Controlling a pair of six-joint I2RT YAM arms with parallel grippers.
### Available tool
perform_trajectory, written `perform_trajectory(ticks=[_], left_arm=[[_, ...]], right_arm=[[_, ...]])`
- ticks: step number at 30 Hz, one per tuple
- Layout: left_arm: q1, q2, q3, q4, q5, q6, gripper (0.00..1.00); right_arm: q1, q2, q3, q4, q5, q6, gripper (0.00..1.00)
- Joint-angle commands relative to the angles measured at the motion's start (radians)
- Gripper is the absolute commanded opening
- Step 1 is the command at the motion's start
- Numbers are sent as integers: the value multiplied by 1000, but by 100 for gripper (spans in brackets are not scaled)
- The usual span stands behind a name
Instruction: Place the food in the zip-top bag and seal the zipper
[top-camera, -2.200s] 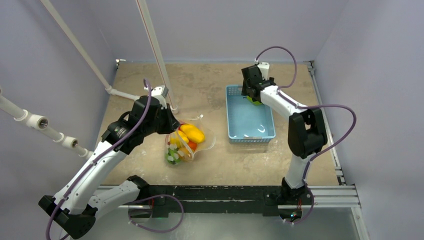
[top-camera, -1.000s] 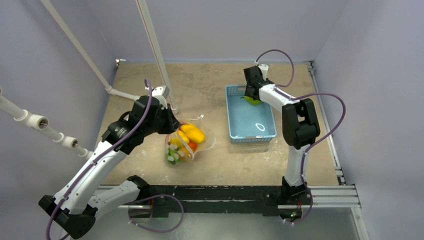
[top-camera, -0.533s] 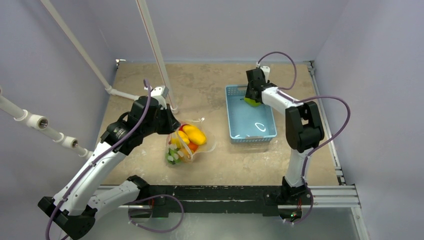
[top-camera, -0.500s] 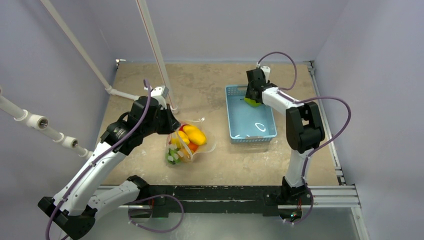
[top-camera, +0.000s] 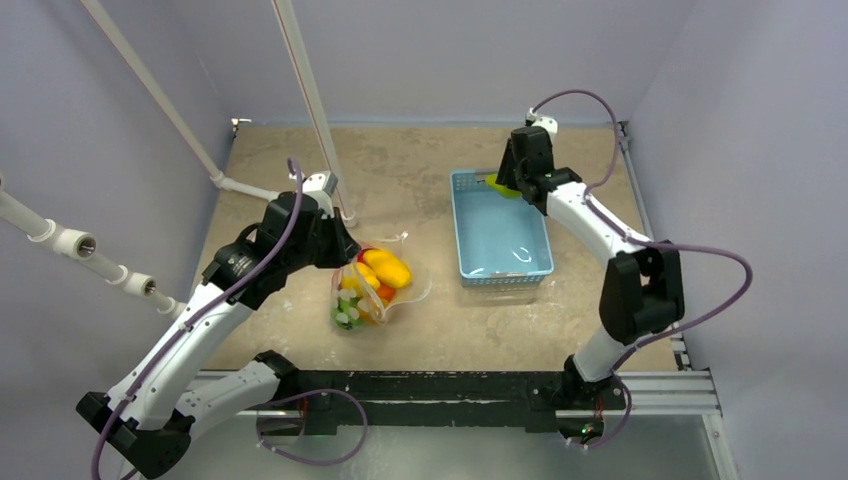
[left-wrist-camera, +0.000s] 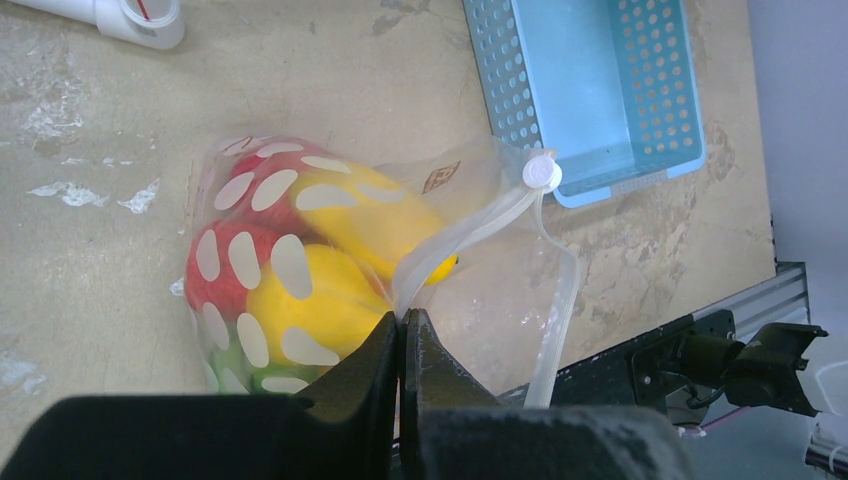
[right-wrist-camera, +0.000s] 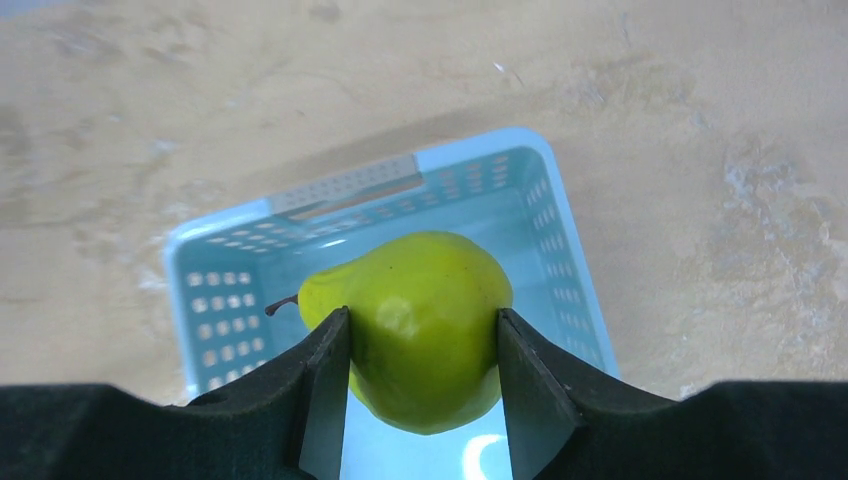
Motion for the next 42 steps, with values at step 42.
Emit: perform_trajectory(ticks=[42], left_arm=[[-3,52,42,57,-14,-69,0]], right_arm=[[539,-504,-121,79,-587,-218,0]])
